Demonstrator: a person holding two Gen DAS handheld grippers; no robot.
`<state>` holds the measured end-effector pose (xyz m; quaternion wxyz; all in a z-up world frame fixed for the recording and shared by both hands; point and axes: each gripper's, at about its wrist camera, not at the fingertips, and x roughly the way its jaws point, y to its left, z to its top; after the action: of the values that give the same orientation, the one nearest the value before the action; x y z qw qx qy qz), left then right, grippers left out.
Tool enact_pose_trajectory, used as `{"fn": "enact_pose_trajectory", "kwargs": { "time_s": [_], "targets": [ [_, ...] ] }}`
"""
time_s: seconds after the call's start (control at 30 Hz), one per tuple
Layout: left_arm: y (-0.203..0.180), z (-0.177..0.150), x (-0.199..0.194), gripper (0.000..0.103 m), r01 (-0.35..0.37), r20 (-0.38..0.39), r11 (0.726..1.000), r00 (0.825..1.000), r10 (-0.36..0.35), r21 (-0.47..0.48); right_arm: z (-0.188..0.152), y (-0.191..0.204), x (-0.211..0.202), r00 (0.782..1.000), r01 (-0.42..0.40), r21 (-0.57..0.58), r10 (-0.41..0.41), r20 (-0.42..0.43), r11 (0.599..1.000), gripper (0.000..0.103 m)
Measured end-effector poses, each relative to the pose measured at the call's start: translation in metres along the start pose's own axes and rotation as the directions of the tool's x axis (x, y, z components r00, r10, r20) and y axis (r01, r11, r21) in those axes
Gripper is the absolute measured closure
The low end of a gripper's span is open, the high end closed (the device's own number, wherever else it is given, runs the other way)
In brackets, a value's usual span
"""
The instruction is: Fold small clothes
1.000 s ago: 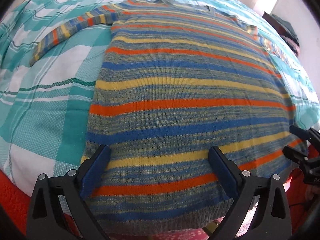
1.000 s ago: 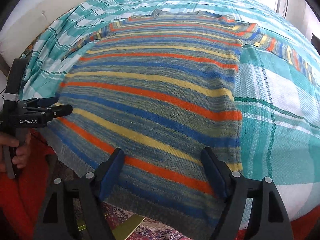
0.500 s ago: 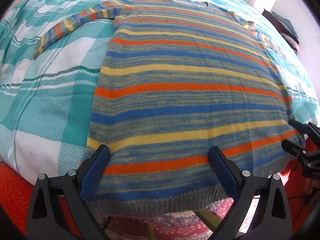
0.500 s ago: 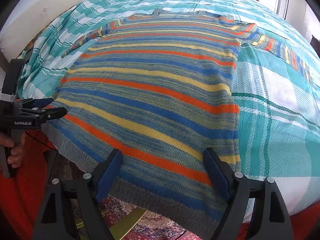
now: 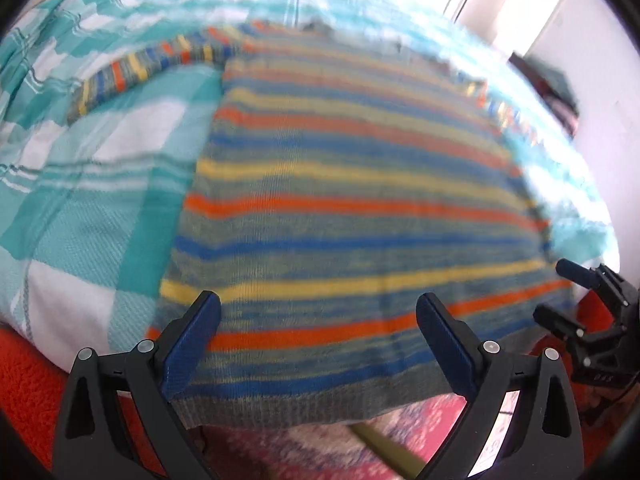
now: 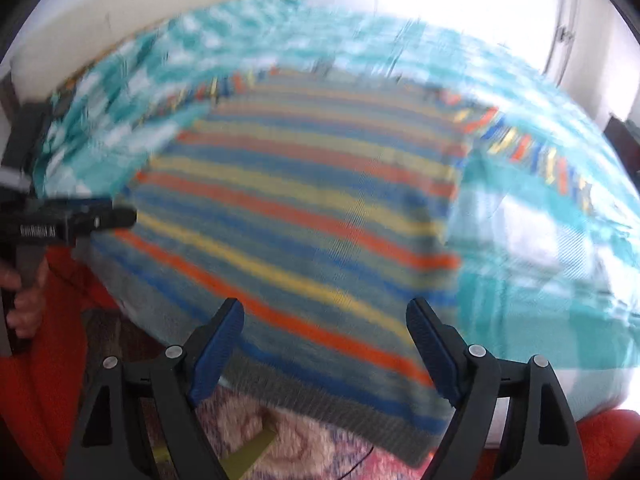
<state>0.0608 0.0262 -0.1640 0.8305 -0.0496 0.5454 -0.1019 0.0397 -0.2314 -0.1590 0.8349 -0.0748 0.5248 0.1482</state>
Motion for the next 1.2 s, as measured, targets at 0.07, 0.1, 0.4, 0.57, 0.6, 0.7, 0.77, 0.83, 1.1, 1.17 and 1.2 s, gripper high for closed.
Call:
{"fn": "enact_pose_trajectory", "kwargs": {
  "time_s": [0.07, 0.1, 0.4, 0.57, 0.6, 0.7, 0.77, 0.83, 1.1, 1.17, 1.2],
  "targets": [
    [-0.004, -0.004, 0.012, 0.005, -0.046, -0.052, 0.998, 0.998, 0.048, 0.036, -0.007, -0.001, 0.014, 0.998, 0.01, -0.006, -0.01, -0.065, 1.0, 0.019],
    [-0.009, -0.006, 0.012, 0.004, -0.066, -0.051, 0.996, 0.996, 0.07, 0.067, -0.007, -0.002, 0.013, 0.998, 0.007, -0.005, -0.008, -0.059, 1.0, 0.019],
    [-0.017, -0.008, 0.015, 0.004, -0.09, -0.062, 0.989, 0.993, 0.098, 0.122, -0.009, 0.011, 0.021, 0.995, 0.042, -0.07, -0.048, -0.092, 0.997, 0.008],
    [-0.013, 0.002, -0.015, 0.005, -0.031, 0.057, 0.997, 0.998, 0.026, 0.077, -0.006, 0.008, 0.012, 0.995, 0.027, -0.065, -0.033, -0.097, 0.998, 0.008],
    [-0.011, 0.004, -0.025, 0.005, -0.015, 0.107, 0.998, 0.994, 0.008, 0.063, -0.005, 0.005, 0.007, 0.997, 0.005, -0.043, -0.009, -0.081, 0.999, 0.008],
    [0.0, 0.009, -0.052, 0.004, -0.004, 0.249, 1.0, 0.968, 0.002, 0.007, -0.002, -0.015, -0.023, 0.998, -0.065, 0.053, 0.065, 0.003, 0.997, 0.008],
    [0.008, 0.012, -0.056, 0.004, -0.004, 0.277, 0.999, 0.961, 0.014, -0.038, 0.001, -0.032, -0.044, 0.994, -0.091, 0.099, 0.084, 0.065, 0.991, 0.008],
    [0.02, 0.015, -0.055, 0.004, 0.011, 0.282, 0.995, 0.959, 0.016, -0.095, 0.006, -0.053, -0.064, 0.99, -0.104, 0.133, 0.089, 0.114, 0.986, 0.008],
    [0.036, 0.023, -0.045, 0.004, 0.012, 0.265, 0.981, 0.963, 0.041, -0.194, 0.067, -0.217, -0.153, 0.932, -0.108, 0.42, -0.054, 0.357, 0.901, 0.008],
    [0.037, 0.023, -0.044, 0.004, 0.009, 0.261, 0.979, 0.964, 0.045, -0.202, 0.082, -0.267, -0.16, 0.92, -0.151, 0.519, -0.073, 0.386, 0.841, 0.008],
    [0.037, 0.023, -0.043, 0.004, 0.006, 0.259, 0.979, 0.965, 0.048, -0.204, 0.087, -0.288, -0.156, 0.922, -0.175, 0.564, -0.067, 0.381, 0.807, 0.008]
  ]
}}
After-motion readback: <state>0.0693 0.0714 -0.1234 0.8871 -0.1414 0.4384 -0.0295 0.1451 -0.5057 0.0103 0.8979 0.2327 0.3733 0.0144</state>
